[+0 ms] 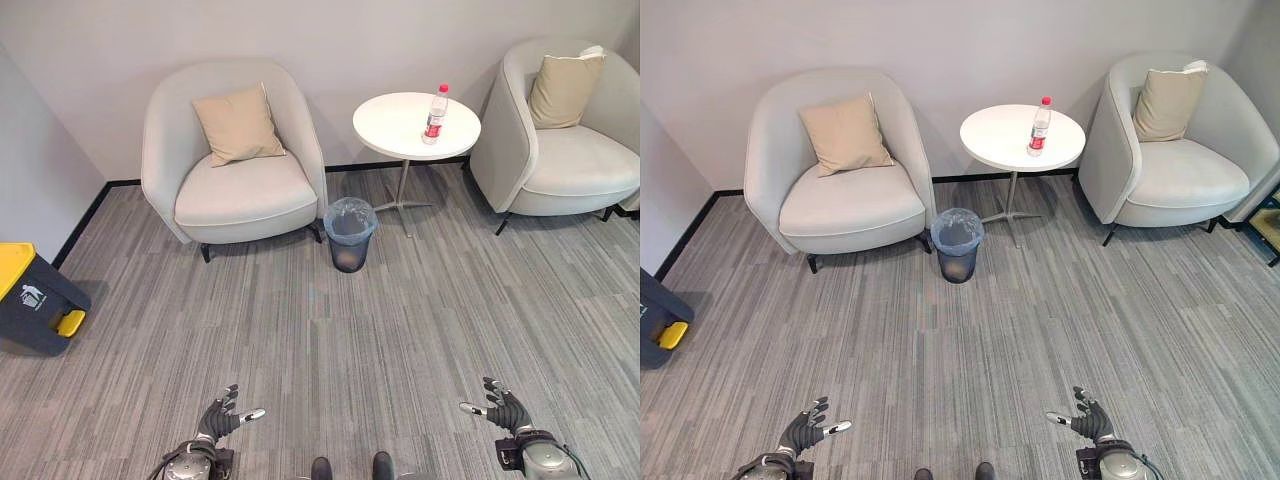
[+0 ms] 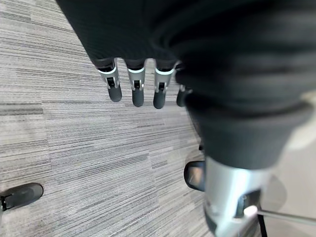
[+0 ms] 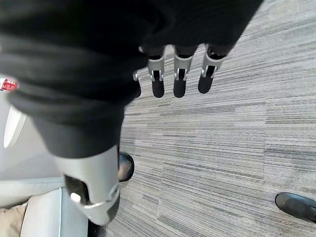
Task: Gather garbage on tea table into small bin, then transfer packed bag to large trash can.
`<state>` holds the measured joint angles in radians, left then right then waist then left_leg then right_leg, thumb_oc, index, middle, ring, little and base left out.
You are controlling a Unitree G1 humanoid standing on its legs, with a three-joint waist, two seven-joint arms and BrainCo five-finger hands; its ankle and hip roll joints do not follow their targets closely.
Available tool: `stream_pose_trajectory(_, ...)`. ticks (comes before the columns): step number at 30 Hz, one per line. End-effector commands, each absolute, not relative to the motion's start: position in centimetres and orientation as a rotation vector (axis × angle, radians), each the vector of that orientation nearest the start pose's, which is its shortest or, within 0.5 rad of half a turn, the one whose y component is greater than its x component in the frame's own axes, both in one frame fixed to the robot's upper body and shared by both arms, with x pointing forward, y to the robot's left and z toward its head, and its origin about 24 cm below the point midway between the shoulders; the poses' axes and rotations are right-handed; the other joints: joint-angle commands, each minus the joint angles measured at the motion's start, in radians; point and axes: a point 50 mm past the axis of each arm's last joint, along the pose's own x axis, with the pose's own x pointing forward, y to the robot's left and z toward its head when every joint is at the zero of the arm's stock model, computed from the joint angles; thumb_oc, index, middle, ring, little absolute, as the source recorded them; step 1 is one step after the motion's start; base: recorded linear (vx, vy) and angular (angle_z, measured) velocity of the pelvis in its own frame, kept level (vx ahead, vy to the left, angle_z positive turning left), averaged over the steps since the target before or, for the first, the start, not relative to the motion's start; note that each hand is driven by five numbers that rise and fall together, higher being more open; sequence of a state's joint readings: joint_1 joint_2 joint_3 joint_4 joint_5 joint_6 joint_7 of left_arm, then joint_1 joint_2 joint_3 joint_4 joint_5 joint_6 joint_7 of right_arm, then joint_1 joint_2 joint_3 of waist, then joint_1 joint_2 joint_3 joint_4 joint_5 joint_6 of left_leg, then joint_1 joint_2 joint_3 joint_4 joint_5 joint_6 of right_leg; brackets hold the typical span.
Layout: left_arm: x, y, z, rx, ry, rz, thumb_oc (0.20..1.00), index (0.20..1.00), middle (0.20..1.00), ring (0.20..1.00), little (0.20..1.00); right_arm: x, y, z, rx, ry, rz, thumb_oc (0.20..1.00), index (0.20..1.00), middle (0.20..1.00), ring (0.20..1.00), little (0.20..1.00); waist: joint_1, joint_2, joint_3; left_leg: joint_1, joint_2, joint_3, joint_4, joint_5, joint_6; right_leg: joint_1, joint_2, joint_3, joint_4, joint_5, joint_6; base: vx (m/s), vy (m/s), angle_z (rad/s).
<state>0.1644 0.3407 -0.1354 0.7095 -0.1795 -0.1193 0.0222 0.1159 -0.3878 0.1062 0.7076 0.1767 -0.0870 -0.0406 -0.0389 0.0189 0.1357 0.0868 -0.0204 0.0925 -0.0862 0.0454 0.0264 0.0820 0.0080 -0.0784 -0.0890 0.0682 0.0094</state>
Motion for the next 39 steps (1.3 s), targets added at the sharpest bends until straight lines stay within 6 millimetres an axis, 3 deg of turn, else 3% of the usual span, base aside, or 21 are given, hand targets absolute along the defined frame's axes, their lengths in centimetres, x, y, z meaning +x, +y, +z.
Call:
stream_pose_trajectory(1,15.0,25.7,-10.3,0.208,0.703,0.148,1.000,1.000,1.000,1.000,1.000,17.0,-26.7,-9.0,-0.245,0.655,-0.170,1.000,1.000,1.000,1.000,1.000,-0.007,-0.037,-0.029,0.015,0.021,-0.005,0.039,-0.119,-0.054,0.023,-0.078,0.008,0.041,-0.137,0.094,0.00,0.000,0.00)
stream_pose_trajectory(13,15.5,26.2,-9.8,0.192,0.679,0.190,1.000,1.000,1.000,1.000,1.000,17.1,-27.2,-9.1,-0.160,0.654,-0.270,1.000,1.000,1.000,1.000,1.000,-0.005,-0.041,-0.017,-0.037,0.012,0.004,0.116,-0.155,-0.042,-0.009,-0.091,0.027,0.063,-0.137,0.101,0.02,0.023,-0.05)
stream_pose_trajectory(20,16.3,26.9,-8.8,0.194,0.627,0.214,1.000,1.000,1.000,1.000,1.000,17.9,-27.2,-9.0,-0.113,0.650,-0.313,1.000,1.000,1.000,1.000,1.000,0.007,-0.041,0.021,-0.102,-0.018,0.015,0.206,-0.218,0.001,-0.144,-0.103,0.087,0.244,-0.145,0.143,0.03,0.132,-0.40)
stream_pose_trajectory(22,16.5,26.9,-8.7,0.188,0.615,0.226,1.000,1.000,1.000,1.000,1.000,18.5,-27.0,-8.7,-0.124,0.632,-0.293,1.000,1.000,1.000,1.000,1.000,0.004,-0.033,0.035,-0.076,-0.016,0.030,0.195,-0.233,0.006,-0.207,-0.111,0.056,0.307,-0.133,0.155,0.14,0.051,-0.40)
stream_pose_trajectory(27,17.2,26.2,-8.8,0.169,0.602,0.227,1.000,1.000,1.000,1.000,1.000,19.4,-26.5,-8.0,-0.162,0.596,-0.253,1.000,1.000,1.000,1.000,1.000,-0.025,-0.019,0.070,0.038,-0.008,0.038,0.160,-0.269,-0.017,-0.322,-0.137,-0.076,0.176,-0.045,0.155,0.30,-0.146,-0.38)
stream_pose_trajectory(28,17.2,25.8,-8.8,0.174,0.598,0.205,1.000,1.000,1.000,1.000,1.000,18.8,-26.4,-8.0,-0.163,0.595,-0.249,1.000,1.000,1.000,1.000,1.000,-0.035,-0.024,0.061,0.065,-0.008,0.015,0.160,-0.287,-0.028,-0.301,-0.137,-0.060,0.169,-0.044,0.147,0.59,-0.476,0.33)
stream_pose_trajectory(29,17.1,25.0,-9.2,0.163,0.612,0.187,1.000,1.000,1.000,1.000,1.000,18.7,-26.7,-7.9,-0.171,0.584,-0.250,1.000,1.000,1.000,1.000,1.000,-0.041,-0.011,0.043,0.065,0.030,-0.001,0.200,-0.229,-0.074,-0.272,-0.120,-0.075,0.172,-0.048,0.114,0.47,-0.451,0.82)
stream_pose_trajectory(32,17.5,24.2,-9.4,0.148,0.618,0.147,1.000,1.000,1.000,1.000,1.000,18.5,-27.0,-7.8,-0.172,0.579,-0.249,1.000,1.000,1.000,1.000,1.000,-0.051,0.003,0.031,0.021,0.089,-0.011,0.314,-0.103,-0.134,-0.205,-0.079,-0.091,0.142,-0.093,0.066,0.34,-0.429,1.15)
stream_pose_trajectory(33,18.1,23.6,-9.3,0.146,0.611,0.123,1.000,1.000,1.000,1.000,1.000,18.5,-27.2,-7.6,-0.170,0.573,-0.259,1.000,1.000,1.000,1.000,1.000,-0.051,-0.008,0.040,-0.044,0.110,-0.024,0.468,-0.024,-0.149,-0.155,-0.056,-0.079,0.128,-0.128,0.026,0.29,-0.401,-0.25)
stream_pose_trajectory(35,18.4,23.3,-9.2,0.148,0.607,0.107,1.000,1.000,1.000,1.000,1.000,18.4,-27.4,-7.7,-0.174,0.581,-0.265,1.000,1.000,1.000,1.000,1.000,-0.050,-0.011,0.048,-0.073,0.117,-0.023,0.499,-0.021,-0.139,-0.125,-0.048,-0.075,0.116,-0.148,0.014,0.20,-0.251,-0.02)
stream_pose_trajectory(39,18.9,22.8,-9.1,0.162,0.603,0.080,1.000,1.000,1.000,1.000,1.000,18.6,-27.7,-7.6,-0.174,0.579,-0.275,1.000,1.000,1.000,1.000,1.000,-0.033,-0.034,0.056,-0.163,0.067,-0.015,0.432,-0.130,-0.094,-0.086,-0.061,-0.068,0.095,-0.168,0.023,0.15,-0.081,-0.06)
